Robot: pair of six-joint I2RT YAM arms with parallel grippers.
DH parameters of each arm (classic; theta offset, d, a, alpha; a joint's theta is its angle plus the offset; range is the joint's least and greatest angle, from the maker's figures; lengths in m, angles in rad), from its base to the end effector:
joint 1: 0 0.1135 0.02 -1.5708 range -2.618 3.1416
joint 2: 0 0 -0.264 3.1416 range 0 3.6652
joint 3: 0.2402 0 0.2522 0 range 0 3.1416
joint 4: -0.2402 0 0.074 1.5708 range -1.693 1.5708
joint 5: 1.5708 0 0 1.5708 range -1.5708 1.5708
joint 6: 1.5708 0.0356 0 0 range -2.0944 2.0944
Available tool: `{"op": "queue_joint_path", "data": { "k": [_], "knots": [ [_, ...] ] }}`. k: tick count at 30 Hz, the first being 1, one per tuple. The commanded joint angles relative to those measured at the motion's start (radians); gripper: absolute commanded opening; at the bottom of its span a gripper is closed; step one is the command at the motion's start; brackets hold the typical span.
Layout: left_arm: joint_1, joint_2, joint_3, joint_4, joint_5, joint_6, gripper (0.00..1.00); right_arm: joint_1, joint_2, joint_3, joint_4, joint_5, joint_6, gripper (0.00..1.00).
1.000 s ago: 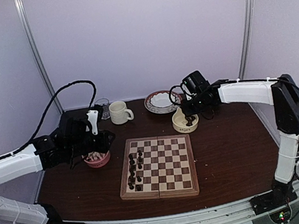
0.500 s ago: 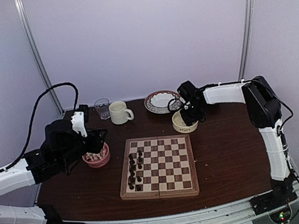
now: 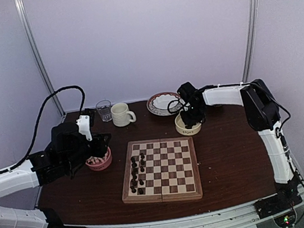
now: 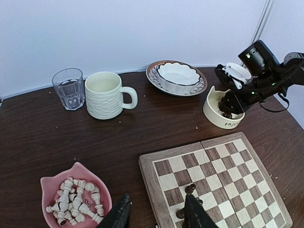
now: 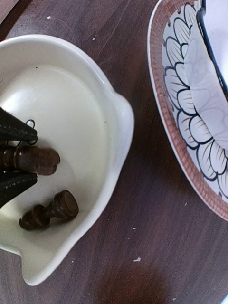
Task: Set up the chess pieces on the board
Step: Pick up the knight from the storage box.
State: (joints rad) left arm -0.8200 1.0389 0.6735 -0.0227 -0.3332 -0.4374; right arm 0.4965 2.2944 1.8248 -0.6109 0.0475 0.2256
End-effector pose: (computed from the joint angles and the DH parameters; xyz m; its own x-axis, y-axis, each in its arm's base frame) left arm 0.1695 -0.1646 0.2688 -0.4390 -0.1162 -0.8909 0.3294 0.9017 -0.2800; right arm 0.4334 0.2329 0.1573 -0.8581 -0.2107 -0.4683 -0.2711 0.9604 0.0645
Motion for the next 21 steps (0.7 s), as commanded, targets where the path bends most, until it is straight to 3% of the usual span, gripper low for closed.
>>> {"op": "queue_joint_path", "data": {
  "k": [1,7,21],
  "knots": [
    [-0.002,-0.020,0.020,0.041,-0.015,0.014,0.40,-0.009,0.017,0.019,-0.038,-0.013,-0.007,0.23],
    [-0.002,-0.023,0.013,0.046,0.000,0.002,0.40,-0.009,-0.069,-0.056,0.045,-0.037,-0.016,0.16],
    [-0.002,0.011,0.032,0.046,0.054,-0.002,0.40,0.067,-0.414,-0.340,0.326,-0.095,-0.072,0.17]
  ]
}}
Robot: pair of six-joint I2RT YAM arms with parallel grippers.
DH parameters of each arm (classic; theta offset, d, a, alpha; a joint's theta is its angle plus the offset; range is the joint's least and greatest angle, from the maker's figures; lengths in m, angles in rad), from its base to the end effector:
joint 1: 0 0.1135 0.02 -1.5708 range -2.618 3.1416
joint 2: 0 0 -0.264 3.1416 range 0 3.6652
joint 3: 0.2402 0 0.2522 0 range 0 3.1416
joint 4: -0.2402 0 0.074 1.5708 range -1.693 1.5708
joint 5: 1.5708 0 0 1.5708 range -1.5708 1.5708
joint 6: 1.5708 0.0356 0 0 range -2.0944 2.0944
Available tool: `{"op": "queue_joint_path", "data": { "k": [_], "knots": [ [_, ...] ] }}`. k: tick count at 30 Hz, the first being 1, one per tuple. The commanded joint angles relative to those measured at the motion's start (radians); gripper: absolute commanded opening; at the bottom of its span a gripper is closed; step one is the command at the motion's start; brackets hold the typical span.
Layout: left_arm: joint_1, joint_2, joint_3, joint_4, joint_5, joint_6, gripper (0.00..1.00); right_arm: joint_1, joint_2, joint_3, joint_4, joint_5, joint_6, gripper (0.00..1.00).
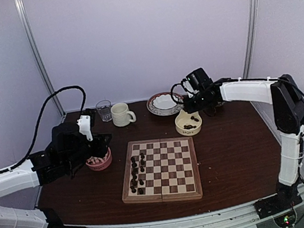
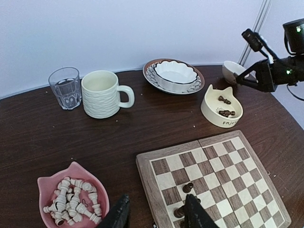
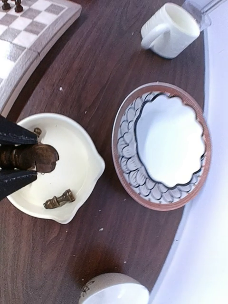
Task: Set up the chess pieces on the board
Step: Pick up the knight from the storage box, then pass from the right arm to the left
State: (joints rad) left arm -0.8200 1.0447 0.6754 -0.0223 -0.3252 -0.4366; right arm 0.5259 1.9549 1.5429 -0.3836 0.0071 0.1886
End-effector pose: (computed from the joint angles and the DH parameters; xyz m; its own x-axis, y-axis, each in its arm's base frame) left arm 0.1701 -0.1656 0.2682 -0.4437 -0.1118 -0.8892 0.3352 0.8995 -0.2803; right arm 0.3842 0.2227 0.2369 -0.7001 -0.1896 -0.6884 -0.3730 0.9192 0.1262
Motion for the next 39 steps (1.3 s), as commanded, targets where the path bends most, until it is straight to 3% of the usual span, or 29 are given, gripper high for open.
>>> {"op": "queue_joint_path", "data": {
  "k": [1,8,13,17,22,28,36,39],
  "knots": [
    [-0.002,0.010,0.035,0.045,0.072,-0.007,0.40,0.053,-0.100,-0.083,0.130,-0.079,-0.043,0.17],
    [-0.002,0.065,0.068,0.093,0.352,-0.035,0.40,0.223,-0.332,-0.335,0.351,-0.161,-0.106,0.17],
    [-0.002,0.114,0.073,0.185,0.567,-0.066,0.48,0.335,-0.496,-0.537,0.476,-0.175,-0.125,0.17],
    [-0.002,0.148,0.070,0.270,0.728,-0.073,0.49,0.364,-0.584,-0.701,0.612,-0.242,-0.115,0.17],
    [-0.002,0.196,0.079,0.337,0.850,-0.093,0.49,0.395,-0.618,-0.753,0.691,-0.318,-0.130,0.16],
    [-0.002,0.283,0.117,0.349,0.913,-0.143,0.48,0.442,-0.600,-0.751,0.691,-0.271,-0.170,0.16],
    [-0.002,0.342,0.138,0.344,0.887,-0.203,0.51,0.522,-0.555,-0.707,0.622,-0.162,-0.285,0.15],
    [-0.002,0.365,0.138,0.370,0.900,-0.228,0.47,0.548,-0.539,-0.697,0.613,-0.123,-0.315,0.16]
  ]
}}
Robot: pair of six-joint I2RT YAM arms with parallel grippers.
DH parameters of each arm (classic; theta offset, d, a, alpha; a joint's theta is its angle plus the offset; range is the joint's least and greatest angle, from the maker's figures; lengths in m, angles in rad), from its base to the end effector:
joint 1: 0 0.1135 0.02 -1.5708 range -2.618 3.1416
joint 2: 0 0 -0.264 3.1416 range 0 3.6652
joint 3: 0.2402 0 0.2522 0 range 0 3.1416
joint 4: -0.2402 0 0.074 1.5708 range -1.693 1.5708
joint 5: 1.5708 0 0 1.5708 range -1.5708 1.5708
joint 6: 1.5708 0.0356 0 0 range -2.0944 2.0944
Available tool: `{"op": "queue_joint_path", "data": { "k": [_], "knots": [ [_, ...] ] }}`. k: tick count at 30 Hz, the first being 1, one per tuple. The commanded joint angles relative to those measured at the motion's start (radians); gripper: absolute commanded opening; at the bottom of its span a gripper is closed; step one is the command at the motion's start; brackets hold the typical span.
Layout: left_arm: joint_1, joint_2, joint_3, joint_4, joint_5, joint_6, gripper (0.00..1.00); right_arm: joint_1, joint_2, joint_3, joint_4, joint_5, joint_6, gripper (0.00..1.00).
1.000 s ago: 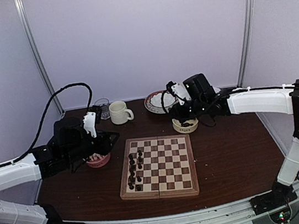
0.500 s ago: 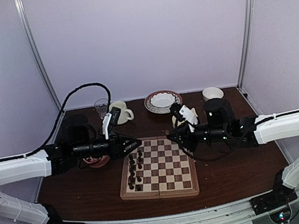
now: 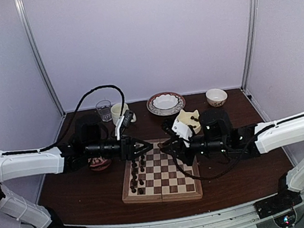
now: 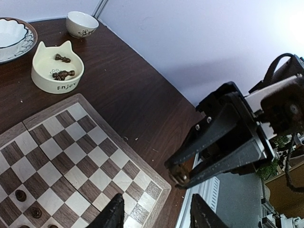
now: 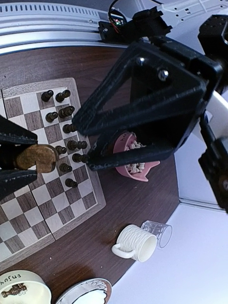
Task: Set up the chess pieces on the board
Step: Pass from the right arm to the left
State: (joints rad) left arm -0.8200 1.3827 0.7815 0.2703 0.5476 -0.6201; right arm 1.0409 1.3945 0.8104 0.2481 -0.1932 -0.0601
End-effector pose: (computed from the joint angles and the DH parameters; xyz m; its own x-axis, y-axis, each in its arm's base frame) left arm 0.1947 -0.2359 0.2498 -0.7383 0.0641 -0.6714 0.6526 0.3191 -0.6872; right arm 0.1528 0.2744 0.2525 -0.1100 -0.3044 -0.9462 -0.9467 0.3219 0.0065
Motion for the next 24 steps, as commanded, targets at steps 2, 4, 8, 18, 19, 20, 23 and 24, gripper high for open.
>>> {"op": "queue_joint_path", "data": {
  "k": [2,4,8,18,19,20,23,24],
  "knots": [
    [-0.002,0.045,0.039,0.081,0.040,-0.055,0.45,0.052,0.031,0.048,-0.032,0.100,-0.085,0.15],
    [-0.002,0.066,0.047,0.088,0.057,-0.062,0.43,0.068,0.039,0.056,-0.043,0.123,-0.100,0.15],
    [-0.003,0.097,0.044,0.122,0.062,-0.086,0.43,0.078,0.060,0.065,-0.048,0.157,-0.113,0.15],
    [-0.014,0.153,0.067,0.126,0.089,-0.104,0.38,0.089,0.085,0.077,-0.058,0.233,-0.129,0.15],
    [-0.015,0.151,0.068,0.125,0.091,-0.103,0.39,0.088,0.084,0.075,-0.055,0.241,-0.130,0.15],
    [-0.016,0.152,0.070,0.119,0.093,-0.100,0.40,0.089,0.084,0.075,-0.054,0.242,-0.130,0.15],
    [-0.020,0.158,0.083,0.094,0.092,-0.094,0.40,0.089,0.086,0.076,-0.054,0.245,-0.130,0.15],
    [-0.021,0.161,0.085,0.089,0.093,-0.095,0.39,0.090,0.087,0.077,-0.054,0.249,-0.132,0.15]
  ]
}}
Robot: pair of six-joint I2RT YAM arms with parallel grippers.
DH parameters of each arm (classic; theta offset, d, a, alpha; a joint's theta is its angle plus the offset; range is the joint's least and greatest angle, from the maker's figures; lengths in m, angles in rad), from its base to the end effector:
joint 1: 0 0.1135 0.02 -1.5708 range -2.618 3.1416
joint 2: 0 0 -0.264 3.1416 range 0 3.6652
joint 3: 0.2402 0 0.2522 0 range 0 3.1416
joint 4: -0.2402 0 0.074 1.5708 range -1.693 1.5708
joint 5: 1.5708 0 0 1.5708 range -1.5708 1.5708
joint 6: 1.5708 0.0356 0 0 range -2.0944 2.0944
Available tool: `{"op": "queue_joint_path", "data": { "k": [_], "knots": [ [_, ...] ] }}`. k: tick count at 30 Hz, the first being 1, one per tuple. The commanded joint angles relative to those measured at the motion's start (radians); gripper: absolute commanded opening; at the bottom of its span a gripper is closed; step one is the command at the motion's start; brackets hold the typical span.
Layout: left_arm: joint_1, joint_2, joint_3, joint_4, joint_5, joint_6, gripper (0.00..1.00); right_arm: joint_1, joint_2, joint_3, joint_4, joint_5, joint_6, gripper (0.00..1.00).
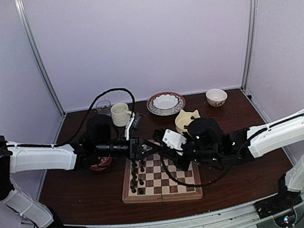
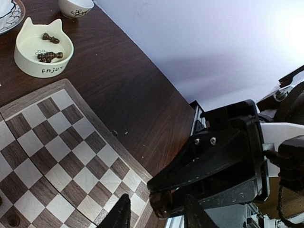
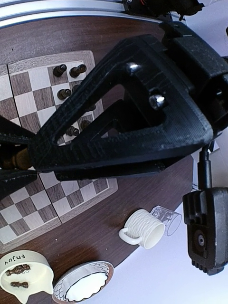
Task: Set up the chess pieces on the board
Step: Pass from the right arm to the left
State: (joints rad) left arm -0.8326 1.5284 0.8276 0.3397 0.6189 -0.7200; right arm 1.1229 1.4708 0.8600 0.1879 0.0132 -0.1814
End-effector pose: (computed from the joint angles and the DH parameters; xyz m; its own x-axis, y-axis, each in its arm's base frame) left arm 0.2075 -0.2588 0.2288 -0.8168 0.0998 -0.5682 0.5708 0.2826 -0.7710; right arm 0.1428 0.2960 0.2399 -0.0132 -0.4439 -0.8960 -0.9134 0.3699 -0.1698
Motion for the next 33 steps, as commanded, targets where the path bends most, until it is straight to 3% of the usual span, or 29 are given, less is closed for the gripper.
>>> {"op": "queue_joint_path", "data": {
  "k": [1,14,20,23,26,33],
  "knots": [
    [-0.008,0.019,0.043,0.018,0.023,0.004,0.37,0.009,0.013,0.029,0.005,0.049,-0.011,0.15],
    [-0.013,0.048,0.068,-0.017,0.028,0.003,0.16,0.013,0.025,0.039,-0.004,0.068,-0.016,0.15],
    [-0.014,0.057,0.080,-0.035,0.030,0.006,0.15,0.013,0.025,0.037,0.000,0.087,-0.010,0.15],
    [-0.014,0.059,0.083,-0.038,0.031,0.008,0.08,0.014,0.026,0.039,0.001,0.082,-0.011,0.16],
    [-0.015,0.059,0.085,-0.040,0.033,0.011,0.00,0.015,0.027,0.036,0.003,0.080,-0.008,0.20],
    [-0.013,0.040,0.084,-0.079,-0.006,0.045,0.00,0.015,0.017,0.028,0.015,0.071,0.001,0.36]
  ]
}}
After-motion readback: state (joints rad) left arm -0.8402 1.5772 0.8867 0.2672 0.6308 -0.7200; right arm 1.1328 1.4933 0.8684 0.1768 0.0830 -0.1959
